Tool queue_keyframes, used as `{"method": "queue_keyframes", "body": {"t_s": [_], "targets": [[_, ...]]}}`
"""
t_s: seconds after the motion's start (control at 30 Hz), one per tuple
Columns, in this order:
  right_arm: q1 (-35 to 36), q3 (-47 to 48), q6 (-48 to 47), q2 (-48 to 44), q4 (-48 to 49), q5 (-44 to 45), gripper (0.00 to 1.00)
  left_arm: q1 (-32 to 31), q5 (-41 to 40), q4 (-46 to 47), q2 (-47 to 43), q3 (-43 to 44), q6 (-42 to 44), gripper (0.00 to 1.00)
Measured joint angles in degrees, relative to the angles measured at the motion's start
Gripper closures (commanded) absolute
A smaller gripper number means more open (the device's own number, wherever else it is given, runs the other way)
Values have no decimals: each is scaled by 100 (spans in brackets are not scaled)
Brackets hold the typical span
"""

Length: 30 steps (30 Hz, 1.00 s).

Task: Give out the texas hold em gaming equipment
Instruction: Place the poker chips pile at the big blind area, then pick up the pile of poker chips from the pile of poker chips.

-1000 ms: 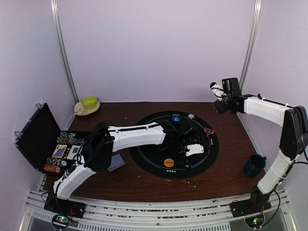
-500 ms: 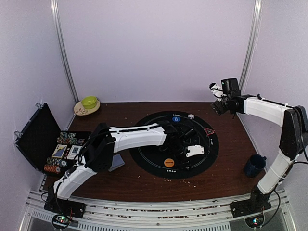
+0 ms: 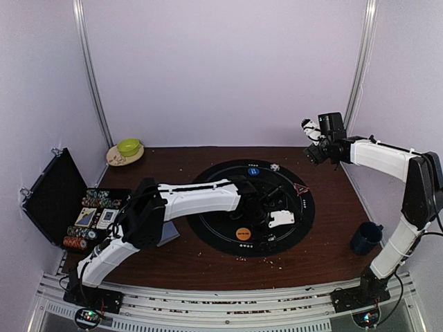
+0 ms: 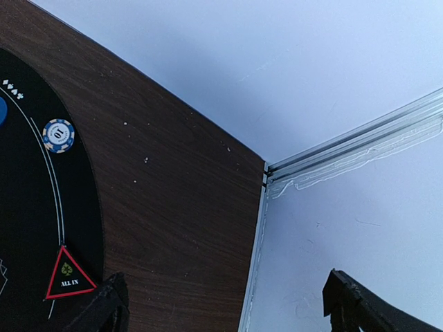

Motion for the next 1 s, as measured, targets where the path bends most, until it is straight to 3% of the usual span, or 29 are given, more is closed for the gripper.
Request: {"method": "queue_keyframes", "body": {"t_s": [0.2, 0.43, 0.7, 1.0], "targets": [[37, 0, -17, 7, 2, 13, 0, 9, -581, -33, -518, -216, 68, 2], [234, -20, -48, 57, 2, 13, 0, 317, -1220, 334, -2461, -1554, 118, 2], [763, -31, -63, 59, 0, 0, 0, 1954, -1639, 1294, -4651, -3882, 247, 2], [1226, -31, -127, 247, 0, 133, 0, 3399, -1631, 1665, -5836, -5558, 448, 2]]}}
